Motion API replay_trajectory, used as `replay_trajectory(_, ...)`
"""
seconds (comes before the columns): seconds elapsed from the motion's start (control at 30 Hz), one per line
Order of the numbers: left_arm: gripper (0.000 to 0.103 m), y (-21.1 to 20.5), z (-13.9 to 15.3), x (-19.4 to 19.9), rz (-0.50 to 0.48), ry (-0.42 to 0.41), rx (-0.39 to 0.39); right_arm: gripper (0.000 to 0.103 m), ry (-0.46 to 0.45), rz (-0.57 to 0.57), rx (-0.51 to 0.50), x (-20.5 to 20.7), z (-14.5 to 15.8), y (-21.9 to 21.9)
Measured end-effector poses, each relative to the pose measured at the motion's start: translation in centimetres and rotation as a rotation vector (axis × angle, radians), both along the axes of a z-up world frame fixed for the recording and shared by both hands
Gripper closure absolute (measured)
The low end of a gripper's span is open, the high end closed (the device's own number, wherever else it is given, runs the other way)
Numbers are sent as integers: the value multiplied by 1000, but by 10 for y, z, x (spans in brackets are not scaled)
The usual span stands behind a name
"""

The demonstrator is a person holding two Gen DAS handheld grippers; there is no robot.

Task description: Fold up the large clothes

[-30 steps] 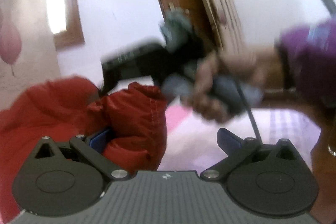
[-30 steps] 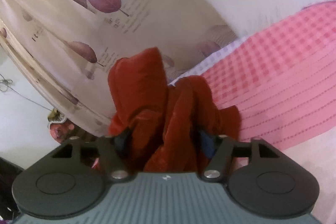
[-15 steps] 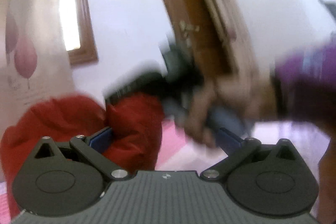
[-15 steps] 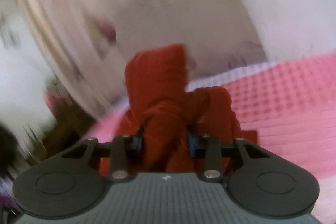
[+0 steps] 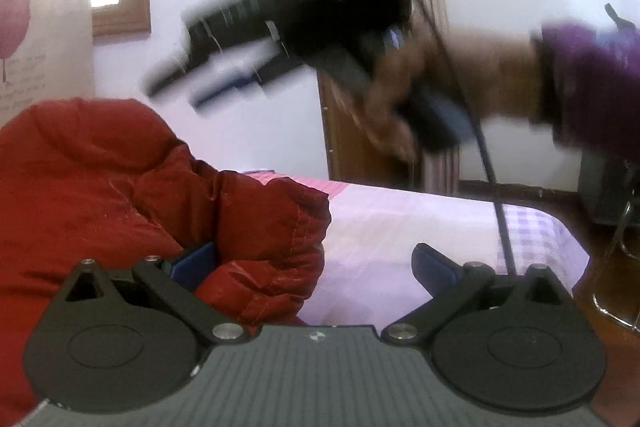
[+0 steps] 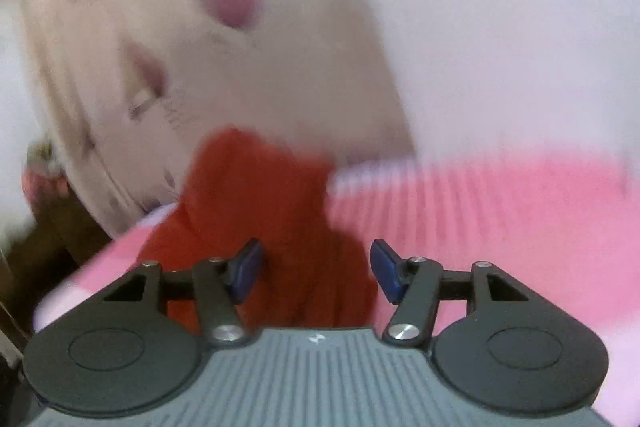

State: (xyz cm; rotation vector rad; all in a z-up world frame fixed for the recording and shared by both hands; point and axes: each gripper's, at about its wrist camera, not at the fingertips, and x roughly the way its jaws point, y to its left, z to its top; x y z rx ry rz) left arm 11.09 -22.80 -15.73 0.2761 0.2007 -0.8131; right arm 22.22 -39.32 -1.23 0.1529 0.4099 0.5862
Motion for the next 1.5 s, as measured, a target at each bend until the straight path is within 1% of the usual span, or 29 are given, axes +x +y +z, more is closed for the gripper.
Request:
replay_trajectory(0.03,1,-1,0,4,4,1,4,44,-36,44,-45,-2,11,14)
replay_trajectory(0.1,1,-2,-2,6,10,3,12,45,-55,105,-158,2,19,45)
replay_trajectory(0.17,1,-3,-2,7,16,-1,20,46,-44,139,-268,16,10,73)
replay_trajectory(0.2,1,-4,-3,6,17,-1,23,46,-31,132,-326,26,2,83)
replay_trajectory(0.23,1,-3,-3,8,12,2,22,47,-12,134,-365,34,-6,89)
replay_trajectory(0.27,1,-2,-3,9,11,8,20,47,11,143,-369,40,-12,90)
replay_trajectory(0.33,1,-4,-1,14,7,21,16,46,55,144,-351,49,-23,89)
replay_trajectory(0.4,1,-4,-2,17,2,31,17,44,75,140,-351,54,-36,88)
replay_trajectory(0.53,1,-3,-8,20,5,70,24,43,100,116,-303,52,-55,82)
replay_trajectory(0.67,1,3,-9,27,17,113,16,43,79,77,-243,49,-77,85)
replay_trajectory(0.8,4,8,-8,30,18,144,17,43,57,54,-127,47,-102,75)
replay_trajectory(0.87,11,9,-7,26,27,127,21,43,48,47,-97,44,-108,73)
replay_trajectory(0.9,16,10,-6,22,28,108,24,43,47,46,-96,44,-108,73)
replay_trajectory(0.93,19,13,-4,18,23,94,20,43,58,50,-92,45,-107,71)
replay_trajectory(0.97,19,17,0,13,18,91,10,43,70,58,-87,46,-105,69)
replay_trajectory(1.03,19,28,12,0,21,93,-30,43,61,62,-111,46,-103,67)
replay_trajectory(1.1,19,38,22,-10,35,78,-84,43,78,69,-73,50,-100,62)
replay_trajectory(1.13,19,41,25,-10,37,70,-89,43,91,67,-44,52,-101,58)
replay_trajectory(1.17,22,40,25,-8,35,73,-71,43,104,63,-9,53,-103,54)
replay_trajectory(1.23,41,38,20,2,37,99,-44,43,121,52,29,54,-104,50)
replay_trajectory(1.27,44,38,16,6,34,114,-43,43,128,44,33,53,-103,51)
replay_trajectory(1.3,44,37,13,9,29,119,-46,43,137,39,33,53,-102,52)
replay_trajectory(1.33,43,35,9,11,26,117,-35,42,145,33,23,52,-98,53)
replay_trajectory(1.4,44,30,3,15,54,114,13,41,149,25,-15,48,-90,55)
replay_trajectory(1.43,44,30,2,15,60,113,20,39,142,23,-39,45,-84,56)
replay_trajectory(1.5,44,33,1,15,61,118,10,28,110,13,-87,36,-72,57)
